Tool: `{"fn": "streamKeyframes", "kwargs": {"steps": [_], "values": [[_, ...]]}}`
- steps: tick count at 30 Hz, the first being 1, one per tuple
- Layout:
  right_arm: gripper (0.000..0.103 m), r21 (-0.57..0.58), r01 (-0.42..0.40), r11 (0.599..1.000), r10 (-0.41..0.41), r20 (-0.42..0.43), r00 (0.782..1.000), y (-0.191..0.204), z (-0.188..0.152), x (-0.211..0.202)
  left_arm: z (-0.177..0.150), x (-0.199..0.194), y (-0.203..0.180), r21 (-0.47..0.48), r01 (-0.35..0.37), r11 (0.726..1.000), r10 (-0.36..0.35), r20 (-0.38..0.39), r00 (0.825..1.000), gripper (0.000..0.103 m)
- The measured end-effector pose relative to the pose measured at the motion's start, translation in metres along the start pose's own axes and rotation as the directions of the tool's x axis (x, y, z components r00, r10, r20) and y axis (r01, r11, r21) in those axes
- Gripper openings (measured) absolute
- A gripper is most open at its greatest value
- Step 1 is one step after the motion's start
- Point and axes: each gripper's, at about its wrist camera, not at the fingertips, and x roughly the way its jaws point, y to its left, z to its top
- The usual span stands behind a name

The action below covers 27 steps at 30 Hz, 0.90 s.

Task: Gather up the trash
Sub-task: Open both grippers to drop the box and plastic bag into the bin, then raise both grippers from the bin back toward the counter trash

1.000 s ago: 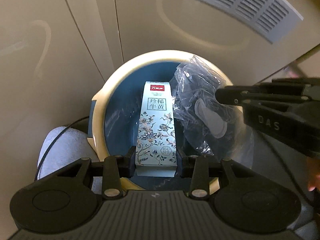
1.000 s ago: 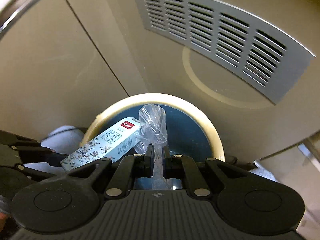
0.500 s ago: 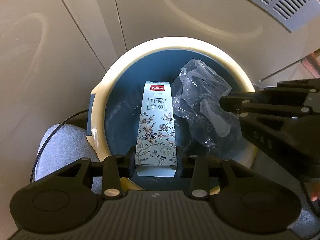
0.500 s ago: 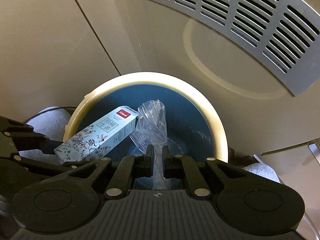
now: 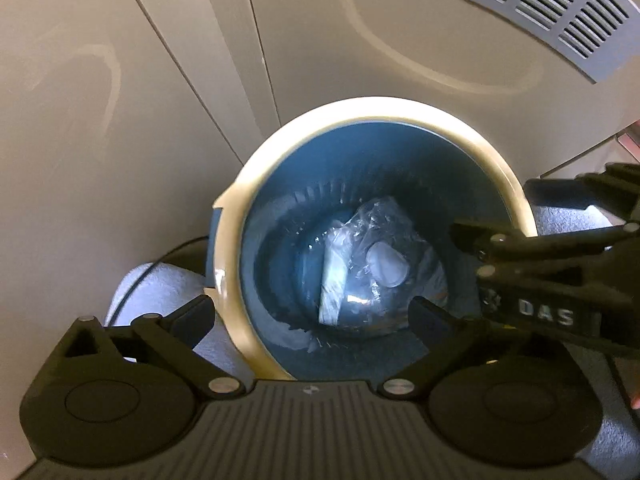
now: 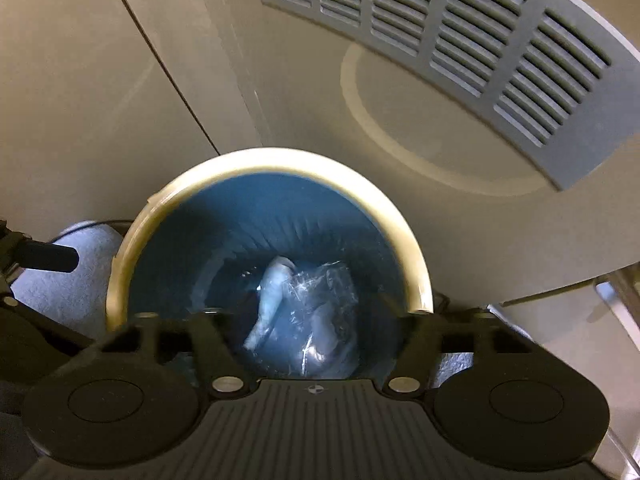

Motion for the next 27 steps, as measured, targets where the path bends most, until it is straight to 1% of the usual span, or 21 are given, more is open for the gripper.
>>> {"fn": "streamKeyframes", "kwargs": {"steps": [2, 4, 6, 8, 9, 12, 14, 16, 18, 21, 24, 27], "values": [[0.076, -0.013, 0.001, 1.000, -0.001, 0.027, 1.000, 0.000, 0.000, -0.014, -0.001, -0.011, 0.002, 0.002, -0.004, 1.000, 0.004, 0.023, 1.000, 0.103], [0.076, -0.029, 0.002, 1.000, 0.000, 0.064, 0.998, 0.000, 0.001, -0.032, -0.003, -0.026, 0.007, -0.004, -0.014, 1.000, 0.014, 0.062, 0.998, 0.103], [0.077, -0.048, -0.002, 0.999, 0.006, 0.104, 0.995, -0.001, 0.000, -0.051, -0.007, -0.045, 0.012, -0.014, -0.023, 1.000, 0.024, 0.099, 0.995, 0.103], [0.081, -0.067, -0.006, 0.998, 0.016, 0.152, 0.988, -0.002, -0.002, -0.074, -0.012, -0.064, 0.014, -0.035, -0.042, 0.999, 0.046, 0.136, 0.990, 0.103], [0.082, -0.079, -0.004, 0.997, 0.018, 0.179, 0.984, -0.002, -0.004, -0.086, -0.014, -0.074, 0.016, -0.050, -0.052, 0.997, 0.060, 0.157, 0.986, 0.103], [0.087, -0.106, 0.003, 0.994, 0.025, 0.265, 0.964, -0.004, -0.011, -0.119, -0.025, -0.104, 0.018, -0.080, -0.052, 0.995, 0.069, 0.228, 0.971, 0.103], [0.090, -0.123, 0.012, 0.992, 0.027, 0.312, 0.950, 0.000, -0.019, -0.135, -0.031, -0.118, 0.019, -0.100, -0.056, 0.993, 0.081, 0.260, 0.962, 0.103], [0.092, -0.148, 0.015, 0.989, 0.037, 0.343, 0.938, 0.004, -0.027, -0.149, -0.035, -0.128, 0.022, -0.115, -0.047, 0.992, 0.078, 0.280, 0.957, 0.103], [0.093, -0.169, 0.011, 0.986, 0.050, 0.349, 0.936, 0.006, -0.030, -0.156, -0.037, -0.135, 0.021, -0.123, -0.039, 0.992, 0.074, 0.292, 0.954, 0.103], [0.094, -0.197, 0.001, 0.980, 0.066, 0.333, 0.941, 0.012, -0.033, -0.158, -0.038, -0.141, 0.023, -0.123, -0.039, 0.992, 0.075, 0.308, 0.948, 0.103], [0.094, -0.204, 0.018, 0.979, 0.052, 0.335, 0.941, 0.026, -0.037, -0.154, -0.039, -0.145, 0.020, -0.109, -0.057, 0.992, 0.089, 0.317, 0.944, 0.103], [0.094, -0.200, 0.025, 0.979, 0.048, 0.351, 0.935, 0.027, -0.037, -0.154, -0.042, -0.146, 0.022, -0.106, -0.067, 0.992, 0.099, 0.332, 0.938, 0.103]]}}
